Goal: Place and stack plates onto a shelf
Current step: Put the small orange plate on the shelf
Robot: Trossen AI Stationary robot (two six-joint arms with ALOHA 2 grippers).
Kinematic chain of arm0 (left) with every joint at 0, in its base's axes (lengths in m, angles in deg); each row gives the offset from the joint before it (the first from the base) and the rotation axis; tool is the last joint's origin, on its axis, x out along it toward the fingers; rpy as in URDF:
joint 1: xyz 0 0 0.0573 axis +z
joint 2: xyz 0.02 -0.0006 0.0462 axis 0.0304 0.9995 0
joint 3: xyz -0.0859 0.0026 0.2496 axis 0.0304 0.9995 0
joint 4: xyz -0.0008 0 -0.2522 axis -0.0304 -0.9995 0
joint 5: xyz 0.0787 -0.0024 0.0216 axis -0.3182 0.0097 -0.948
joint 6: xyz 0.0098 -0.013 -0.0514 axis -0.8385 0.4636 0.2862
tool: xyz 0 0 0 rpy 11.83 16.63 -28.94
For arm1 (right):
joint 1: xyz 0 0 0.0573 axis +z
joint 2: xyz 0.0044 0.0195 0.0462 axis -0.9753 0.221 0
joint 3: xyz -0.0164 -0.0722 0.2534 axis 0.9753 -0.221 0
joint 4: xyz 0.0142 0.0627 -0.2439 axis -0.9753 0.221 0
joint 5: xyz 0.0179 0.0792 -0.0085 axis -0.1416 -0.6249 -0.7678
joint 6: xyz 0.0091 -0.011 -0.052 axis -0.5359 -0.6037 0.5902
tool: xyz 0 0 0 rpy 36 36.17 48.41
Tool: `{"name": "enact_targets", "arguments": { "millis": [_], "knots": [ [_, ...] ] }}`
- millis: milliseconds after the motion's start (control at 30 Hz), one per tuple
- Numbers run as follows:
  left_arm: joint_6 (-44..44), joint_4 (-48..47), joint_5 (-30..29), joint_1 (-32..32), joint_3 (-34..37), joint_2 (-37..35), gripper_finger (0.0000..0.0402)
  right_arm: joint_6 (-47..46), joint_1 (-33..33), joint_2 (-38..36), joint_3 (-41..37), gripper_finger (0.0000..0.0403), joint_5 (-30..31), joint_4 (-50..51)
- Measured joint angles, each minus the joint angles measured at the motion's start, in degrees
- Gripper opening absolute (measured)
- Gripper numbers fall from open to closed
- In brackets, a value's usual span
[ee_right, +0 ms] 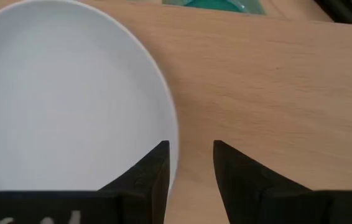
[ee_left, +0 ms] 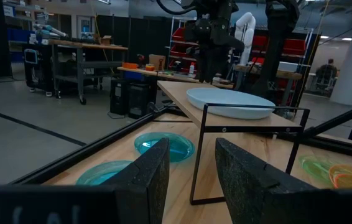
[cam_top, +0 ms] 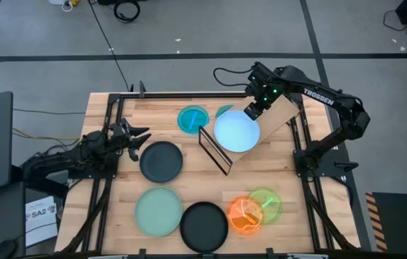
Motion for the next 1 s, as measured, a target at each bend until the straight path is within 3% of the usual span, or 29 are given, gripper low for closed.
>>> {"name": "enact_targets", "arguments": {
  "millis": [333, 567, 700, 1000],
  "knots": [
    [0.9, 0.9, 0.0, 0.0, 0.0, 0.0, 0.0137, 1.6, 0.2, -0.8, 0.0, 0.0128, 6.8, -1.6],
    [3.3, 1.4, -0.7, 0.0, 0.0, 0.0, 0.0137, 1.2, 2.7, -7.2, 0.0, 0.0128, 8.8, -3.0],
    [3.4, 1.4, -0.7, 0.0, 0.0, 0.0, 0.0137, 0.6, 6.4, -13.1, -0.1, 0.0128, 9.5, -3.0],
    [3.5, 1.4, -0.7, 0.0, 0.0, 0.0, 0.0137, -11.2, 19.1, -25.9, -5.6, 0.0128, 9.5, -3.0]
  ]
}}
